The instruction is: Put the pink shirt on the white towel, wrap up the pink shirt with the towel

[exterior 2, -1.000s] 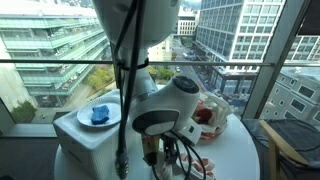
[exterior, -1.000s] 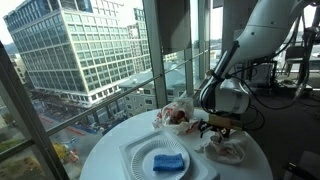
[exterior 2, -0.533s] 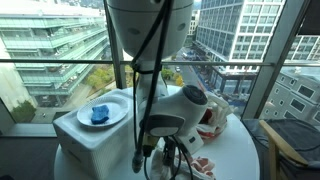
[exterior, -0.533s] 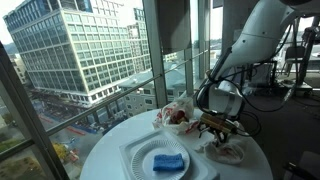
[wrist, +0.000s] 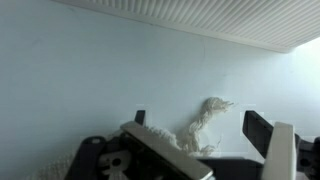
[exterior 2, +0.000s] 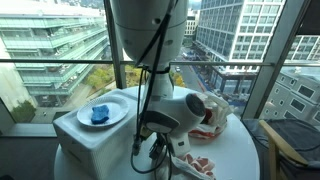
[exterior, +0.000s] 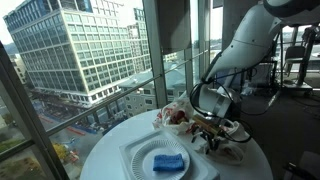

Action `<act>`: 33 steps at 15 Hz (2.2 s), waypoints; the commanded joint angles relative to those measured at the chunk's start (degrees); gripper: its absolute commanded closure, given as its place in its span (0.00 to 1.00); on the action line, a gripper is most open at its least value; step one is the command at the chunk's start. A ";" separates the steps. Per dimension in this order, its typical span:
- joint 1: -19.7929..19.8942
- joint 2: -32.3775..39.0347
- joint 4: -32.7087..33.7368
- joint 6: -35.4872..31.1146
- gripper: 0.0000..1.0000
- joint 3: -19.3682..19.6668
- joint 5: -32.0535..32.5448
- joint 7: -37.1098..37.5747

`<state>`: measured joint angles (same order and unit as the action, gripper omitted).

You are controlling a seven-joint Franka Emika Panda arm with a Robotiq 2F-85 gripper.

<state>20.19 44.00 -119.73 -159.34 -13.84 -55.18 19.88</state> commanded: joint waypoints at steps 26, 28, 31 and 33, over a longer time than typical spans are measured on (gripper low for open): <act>-10.84 -10.27 -7.60 -7.63 0.92 6.93 -9.82 -18.43; -10.86 -13.82 -11.21 -9.90 0.93 7.70 -9.91 -18.89; -10.89 -18.76 -17.08 -10.98 0.94 9.39 -8.90 -17.15; -11.97 -21.86 -21.46 -12.08 0.93 11.41 -7.53 -15.05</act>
<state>9.30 28.67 -133.64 -169.38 -4.27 -63.28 3.23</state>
